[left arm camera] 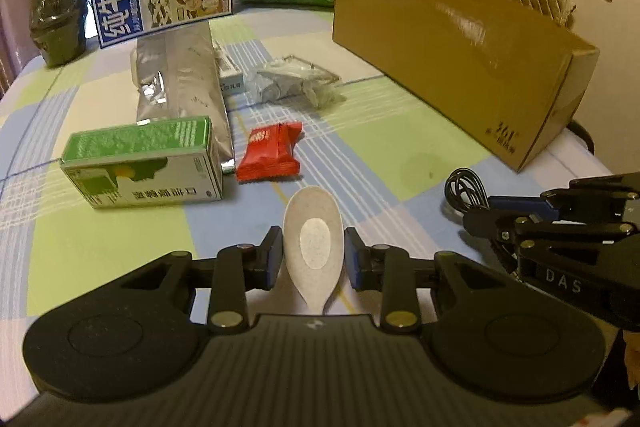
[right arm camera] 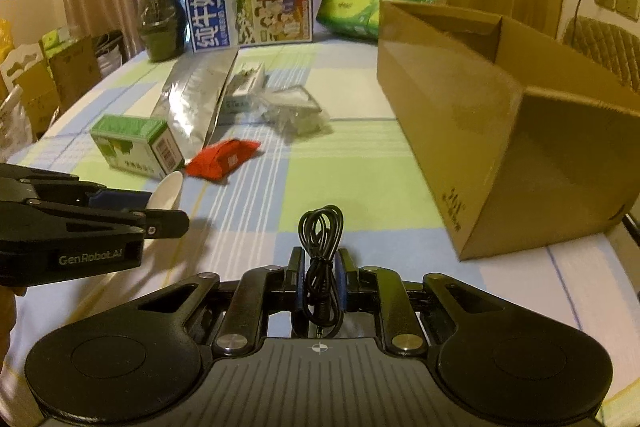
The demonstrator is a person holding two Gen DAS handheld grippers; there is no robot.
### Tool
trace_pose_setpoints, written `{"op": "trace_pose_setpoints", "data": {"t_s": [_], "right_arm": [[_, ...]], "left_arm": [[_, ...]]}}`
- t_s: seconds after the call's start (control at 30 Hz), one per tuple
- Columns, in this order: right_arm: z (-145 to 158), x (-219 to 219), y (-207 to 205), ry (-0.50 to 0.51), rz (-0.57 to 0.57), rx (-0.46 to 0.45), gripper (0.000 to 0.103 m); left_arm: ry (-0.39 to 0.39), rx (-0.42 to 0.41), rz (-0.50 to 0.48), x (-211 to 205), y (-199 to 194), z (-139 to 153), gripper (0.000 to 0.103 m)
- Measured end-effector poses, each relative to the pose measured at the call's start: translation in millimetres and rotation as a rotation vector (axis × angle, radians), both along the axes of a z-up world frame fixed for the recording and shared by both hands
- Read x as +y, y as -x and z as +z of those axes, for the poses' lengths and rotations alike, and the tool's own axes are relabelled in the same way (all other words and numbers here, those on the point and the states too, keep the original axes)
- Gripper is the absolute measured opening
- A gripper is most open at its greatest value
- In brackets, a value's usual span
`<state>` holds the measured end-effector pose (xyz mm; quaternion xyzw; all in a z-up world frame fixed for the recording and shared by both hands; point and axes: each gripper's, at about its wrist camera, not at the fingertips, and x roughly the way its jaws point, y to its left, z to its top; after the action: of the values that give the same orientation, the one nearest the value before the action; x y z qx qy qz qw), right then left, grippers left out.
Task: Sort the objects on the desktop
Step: 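Carry the spoon in the left tool while the right tool carries the cable to the cardboard box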
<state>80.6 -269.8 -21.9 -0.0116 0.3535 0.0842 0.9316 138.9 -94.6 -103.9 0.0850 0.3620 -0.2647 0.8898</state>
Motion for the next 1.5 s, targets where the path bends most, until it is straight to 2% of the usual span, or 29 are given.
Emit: {"op": "trace_pose_setpoints", "data": {"t_s": [0.23,0.43,0.67,0.87,1.13,1.33,1.5], "right_arm": [[31,-7,9,-0.020,-0.001,-0.067,0.012],[63,-19,18,-0.038,0.000,-0.135,0.012],[97,-50,28,-0.059,-0.028,-0.201,0.012],[118,-87,31,-0.057,-0.054,-0.234,0.012],[142,-143,5,-0.035,-0.097,-0.280,0.012],[158,-184,-29,-0.034,-0.110,-0.286,0.012],[158,-207,-57,-0.030,-0.109,-0.266,0.012]], "left_arm": [[0.010,-0.020,0.031,0,7,23,0.027],[0.017,-0.055,0.058,-11,20,56,0.027],[0.046,-0.089,0.035,-41,30,101,0.027],[0.070,-0.088,0.001,-74,37,122,0.027],[0.112,-0.070,-0.054,-131,32,142,0.027],[0.148,-0.054,-0.087,-180,7,156,0.027],[0.190,-0.021,-0.061,-211,-22,162,0.027]]}}
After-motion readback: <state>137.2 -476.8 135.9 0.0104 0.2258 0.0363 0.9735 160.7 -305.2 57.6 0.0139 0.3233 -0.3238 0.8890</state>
